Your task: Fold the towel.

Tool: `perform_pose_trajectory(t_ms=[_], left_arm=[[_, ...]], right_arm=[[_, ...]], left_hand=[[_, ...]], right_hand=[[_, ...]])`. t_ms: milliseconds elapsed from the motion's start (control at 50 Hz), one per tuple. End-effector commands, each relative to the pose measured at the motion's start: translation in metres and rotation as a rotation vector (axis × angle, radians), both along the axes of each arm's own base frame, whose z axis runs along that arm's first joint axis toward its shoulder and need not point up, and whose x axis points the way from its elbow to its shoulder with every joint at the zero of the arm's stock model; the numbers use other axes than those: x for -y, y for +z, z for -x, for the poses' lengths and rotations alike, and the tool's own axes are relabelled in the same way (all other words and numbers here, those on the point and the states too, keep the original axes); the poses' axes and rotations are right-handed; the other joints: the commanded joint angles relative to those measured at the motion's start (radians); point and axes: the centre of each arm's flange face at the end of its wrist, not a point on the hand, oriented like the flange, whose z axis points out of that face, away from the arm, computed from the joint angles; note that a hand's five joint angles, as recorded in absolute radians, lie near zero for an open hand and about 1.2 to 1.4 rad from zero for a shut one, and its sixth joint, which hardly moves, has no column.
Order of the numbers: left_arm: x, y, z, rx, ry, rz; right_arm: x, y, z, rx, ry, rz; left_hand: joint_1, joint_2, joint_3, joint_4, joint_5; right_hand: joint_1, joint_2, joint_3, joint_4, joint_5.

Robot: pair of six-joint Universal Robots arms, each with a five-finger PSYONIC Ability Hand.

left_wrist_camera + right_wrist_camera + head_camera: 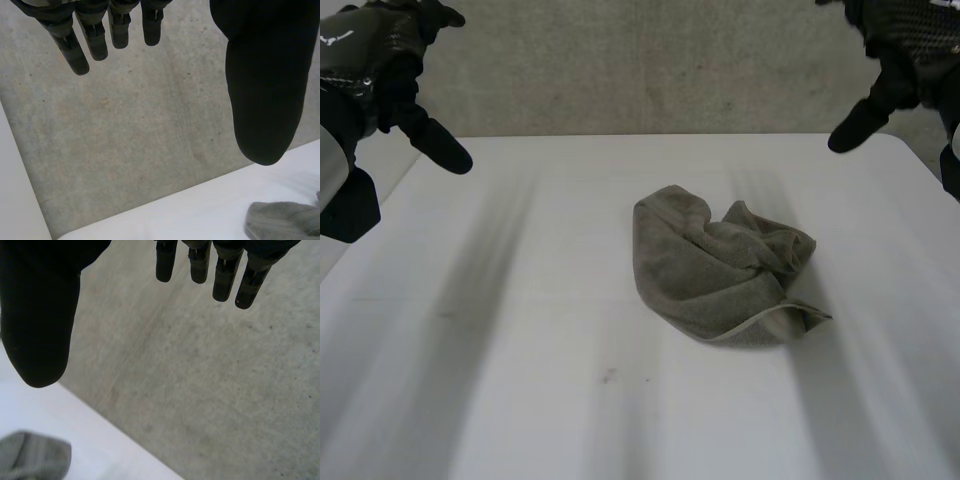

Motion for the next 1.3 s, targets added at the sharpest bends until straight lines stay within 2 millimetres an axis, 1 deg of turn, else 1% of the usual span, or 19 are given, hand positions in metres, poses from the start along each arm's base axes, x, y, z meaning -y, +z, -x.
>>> perform_pose_trajectory(t_ms=[20, 160, 260, 540, 640, 680, 700, 860, 920, 960, 980, 1000, 1020, 1060, 1080, 1120, 1180, 1220, 1300], left_arm=[[0.007, -0.022, 0.010, 0.022, -0.076, -0.045], [0.019, -0.056, 0.026, 0.047, -0.144, -0.108], [0.028, -0.078, 0.034, 0.067, -0.158, -0.161], [0.038, -0.109, 0.047, 0.089, -0.180, -0.218], [0.040, -0.114, 0.048, 0.090, -0.180, -0.220], [0.040, -0.116, 0.048, 0.091, -0.182, -0.223], [0.040, -0.117, 0.048, 0.092, -0.182, -0.226], [0.040, -0.126, 0.052, 0.099, -0.190, -0.249], [0.038, -0.131, 0.055, 0.102, -0.201, -0.263], [0.037, -0.135, 0.057, 0.104, -0.208, -0.274], [0.037, -0.137, 0.058, 0.106, -0.214, -0.282], [0.036, -0.140, 0.060, 0.108, -0.227, -0.291], [0.036, -0.140, 0.060, 0.108, -0.227, -0.291], [0.035, -0.142, 0.062, 0.104, -0.240, -0.300], [0.034, -0.145, 0.064, 0.093, -0.252, -0.312], [0.033, -0.146, 0.065, 0.076, -0.262, -0.325], [0.032, -0.148, 0.067, 0.017, -0.275, -0.357], [0.032, -0.149, 0.068, -0.017, -0.279, -0.378], [0.036, -0.153, 0.073, -0.122, -0.291, -0.409]], right_arm=[[-0.010, -0.041, 0.002, -0.321, 0.001, -0.111], [-0.020, -0.102, -0.005, -0.470, 0.075, -0.304], [-0.023, -0.159, -0.005, -0.513, 0.098, -0.404], [0.000, -0.231, -0.017, -0.477, 0.096, -0.312], [0.006, -0.247, -0.021, -0.472, 0.109, -0.306], [0.010, -0.251, -0.024, -0.462, 0.119, -0.285], [0.010, -0.251, -0.024, -0.462, 0.119, -0.285], [0.020, -0.236, -0.026, -0.420, 0.099, -0.198], [0.020, -0.217, -0.028, -0.393, 0.093, -0.149], [0.021, -0.180, -0.031, -0.327, 0.084, -0.068], [0.021, -0.179, -0.031, -0.327, 0.084, -0.068], [0.021, -0.153, -0.033, -0.274, 0.078, -0.023], [0.021, -0.153, -0.033, -0.273, 0.078, -0.023], [0.019, -0.108, -0.031, -0.173, 0.076, 0.013], [0.019, -0.108, -0.031, -0.172, 0.076, 0.013], [0.015, -0.073, -0.029, -0.102, 0.082, 0.010], [0.012, -0.057, -0.027, -0.072, 0.084, 0.013], [0.002, -0.031, -0.026, -0.041, 0.101, 0.031], [-0.005, -0.013, -0.024, -0.029, 0.104, 0.057]], left_hand=[[0.020, 0.020, 0.018, 0.015, -0.018], [0.035, 0.035, 0.032, 0.030, -0.004], [0.050, 0.049, 0.047, 0.045, 0.011], [0.041, 0.041, 0.038, 0.036, 0.002], [0.038, 0.038, 0.035, 0.033, -0.001], [0.035, 0.035, 0.032, 0.030, -0.004], [0.035, 0.035, 0.032, 0.030, -0.004], [0.029, 0.029, 0.027, 0.024, -0.010], [0.038, 0.038, 0.035, 0.033, -0.001], [0.041, 0.041, 0.038, 0.036, 0.002], [0.047, 0.046, 0.044, 0.042, 0.008], [0.047, 0.046, 0.044, 0.042, 0.008], [0.047, 0.046, 0.044, 0.042, 0.008], [0.047, 0.046, 0.044, 0.042, 0.008], [0.050, 0.049, 0.047, 0.045, 0.011], [0.050, 0.049, 0.047, 0.045, 0.011], [0.050, 0.049, 0.047, 0.045, 0.011], [0.050, 0.049, 0.047, 0.045, 0.011], [0.053, 0.052, 0.050, 0.048, 0.014]], right_hand=[[-0.006, 0.005, 0.008, -0.001, -0.050], [0.151, 0.162, 0.165, 0.157, 0.107], [0.303, 0.314, 0.317, 0.309, 0.259], [0.591, 0.602, 0.606, 0.597, 0.547], [0.832, 0.843, 0.846, 0.838, 0.788], [1.188, 1.199, 1.202, 1.194, 1.144], [1.190, 1.201, 1.204, 1.196, 1.146], [1.216, 1.226, 1.230, 1.221, 1.171], [1.216, 1.226, 1.230, 1.221, 1.171], [1.216, 1.226, 1.230, 1.221, 1.171], [1.216, 1.226, 1.230, 1.221, 1.171], [1.216, 1.226, 1.230, 1.221, 1.171], [1.216, 1.226, 1.230, 1.221, 1.171], [1.216, 1.226, 1.230, 1.221, 1.171], [1.216, 1.226, 1.230, 1.221, 1.171], [1.216, 1.226, 1.230, 1.221, 1.171], [1.216, 1.226, 1.230, 1.221, 1.171], [1.216, 1.226, 1.230, 1.221, 1.171], [1.216, 1.226, 1.230, 1.221, 1.171]])
